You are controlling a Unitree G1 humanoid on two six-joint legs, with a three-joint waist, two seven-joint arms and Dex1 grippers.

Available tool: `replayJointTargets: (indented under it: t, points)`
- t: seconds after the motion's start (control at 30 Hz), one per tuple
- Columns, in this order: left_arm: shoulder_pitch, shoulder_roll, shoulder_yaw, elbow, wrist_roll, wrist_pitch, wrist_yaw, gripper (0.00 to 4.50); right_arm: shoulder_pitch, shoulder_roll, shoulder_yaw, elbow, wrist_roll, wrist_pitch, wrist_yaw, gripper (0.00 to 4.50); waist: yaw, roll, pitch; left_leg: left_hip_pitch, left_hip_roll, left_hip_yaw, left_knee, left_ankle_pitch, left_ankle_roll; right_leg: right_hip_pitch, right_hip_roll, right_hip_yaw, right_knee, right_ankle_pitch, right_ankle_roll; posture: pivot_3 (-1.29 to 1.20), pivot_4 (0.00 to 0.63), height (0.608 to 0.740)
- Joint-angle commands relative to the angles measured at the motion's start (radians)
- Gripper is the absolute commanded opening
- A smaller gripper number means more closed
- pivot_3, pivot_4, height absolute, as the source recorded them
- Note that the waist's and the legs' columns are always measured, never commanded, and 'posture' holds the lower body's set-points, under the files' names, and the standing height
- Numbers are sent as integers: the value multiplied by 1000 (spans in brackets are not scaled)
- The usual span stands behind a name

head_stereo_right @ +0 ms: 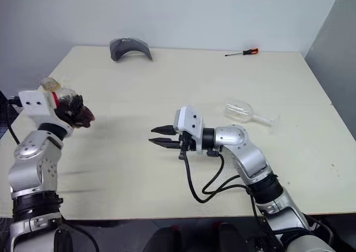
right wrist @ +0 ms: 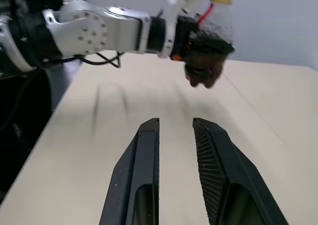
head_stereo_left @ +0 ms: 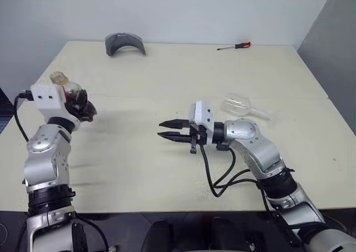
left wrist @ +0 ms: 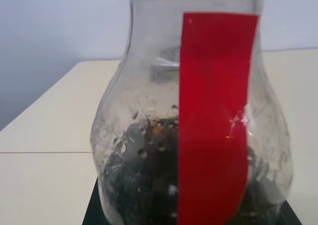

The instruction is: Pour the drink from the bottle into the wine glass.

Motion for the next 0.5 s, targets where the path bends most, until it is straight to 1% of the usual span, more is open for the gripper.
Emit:
replayJointTargets:
  t: [0.03,0.1,0.2,0.3,0.43,0.47,0.5]
  points:
    - [-40,20,-6,37,15,-65,-22,1420,-13,17,-60,-15,-22,58,-112,1124,1,0,0,0,0,0,0,0,0,0,0,0,0,0,0,0,150,740]
    - [-57,17,-17,62,20,-80,-30,1420,-7,21,-79,-24,-25,104,-162,1124,1,0,0,0,0,0,0,0,0,0,0,0,1,0,0,0,150,740]
    - [-84,15,-29,106,23,-104,-44,1420,3,23,-99,-48,-19,170,-208,1727,1,0,0,0,0,0,0,0,0,0,0,0,1,0,0,0,150,740]
    - [-115,12,-37,170,31,-138,-59,1420,26,22,-102,-89,-17,217,-236,2690,1,0,0,0,0,0,0,0,0,0,0,0,1,0,0,0,150,740]
    - [-160,12,-46,290,42,-202,-81,1420,60,40,-103,-142,-7,265,-273,4174,1,0,0,0,0,0,0,0,0,0,0,0,1,0,0,0,150,740]
    - [-171,11,-49,321,46,-220,-85,1420,67,43,-97,-150,-10,267,-278,4476,1,0,0,0,0,0,0,0,0,-1,0,0,1,0,0,0,150,740]
    - [-184,8,-51,351,46,-240,-88,1420,74,46,-89,-155,-15,266,-283,4476,1,0,0,0,0,0,0,0,0,-1,0,0,1,0,0,0,150,740]
